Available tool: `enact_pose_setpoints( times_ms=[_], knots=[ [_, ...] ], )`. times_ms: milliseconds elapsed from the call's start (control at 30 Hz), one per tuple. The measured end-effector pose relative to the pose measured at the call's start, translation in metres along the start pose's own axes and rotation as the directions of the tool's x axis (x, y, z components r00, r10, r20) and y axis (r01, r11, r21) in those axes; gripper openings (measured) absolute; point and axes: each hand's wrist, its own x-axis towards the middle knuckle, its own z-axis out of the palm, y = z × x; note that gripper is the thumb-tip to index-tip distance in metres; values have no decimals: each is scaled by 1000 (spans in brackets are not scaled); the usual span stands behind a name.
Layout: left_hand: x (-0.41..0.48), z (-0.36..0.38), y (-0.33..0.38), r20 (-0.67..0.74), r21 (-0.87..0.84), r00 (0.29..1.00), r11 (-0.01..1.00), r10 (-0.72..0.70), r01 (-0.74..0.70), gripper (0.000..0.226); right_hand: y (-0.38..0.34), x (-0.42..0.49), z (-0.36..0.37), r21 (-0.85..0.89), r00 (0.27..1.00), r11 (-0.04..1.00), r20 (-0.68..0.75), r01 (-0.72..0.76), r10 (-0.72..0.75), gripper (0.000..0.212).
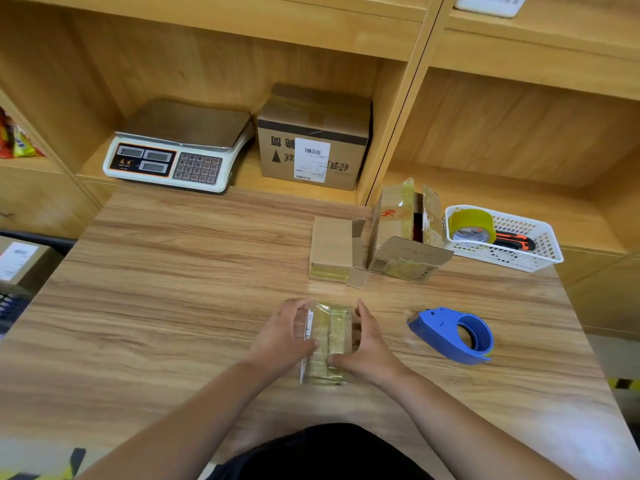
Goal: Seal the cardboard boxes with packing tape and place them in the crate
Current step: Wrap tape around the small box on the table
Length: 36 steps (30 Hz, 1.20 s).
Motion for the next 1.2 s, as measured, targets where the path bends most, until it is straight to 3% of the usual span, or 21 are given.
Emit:
enact_pose_setpoints(
  times_ms=[67,133,233,367,633,800,967,1200],
  knots=[
    [3,-5,4,119,133,990,987,73,-89,107,1,6,-3,-166,998,985,32,54,-50,143],
    [6,-8,5,257,244,961,956,99,-163,126,2,10,-5,-319,987,936,103,149,-122,146],
    [13,-9,3,340,352,937,913,82,-208,136,5,17,-6,-390,973,896,164,213,-160,143],
    [22,-7,3,326,350,943,919,63,-183,136,6,26,-8,-361,976,907,90,217,-197,121],
    [36,-7,4,236,213,970,971,54,-106,104,2,38,-10,-327,971,915,30,234,-238,85],
    [48,-6,12,194,108,981,994,-11,-10,70,-6,47,-12,-188,976,965,-77,184,-202,39],
    [54,-4,14,130,8,991,1000,15,-16,33,-9,51,-10,-146,970,971,-126,188,-207,31],
    [53,2,15,18,-36,1000,999,-1,2,24,-11,49,-2,-200,950,967,-236,160,-206,13]
  ],
)
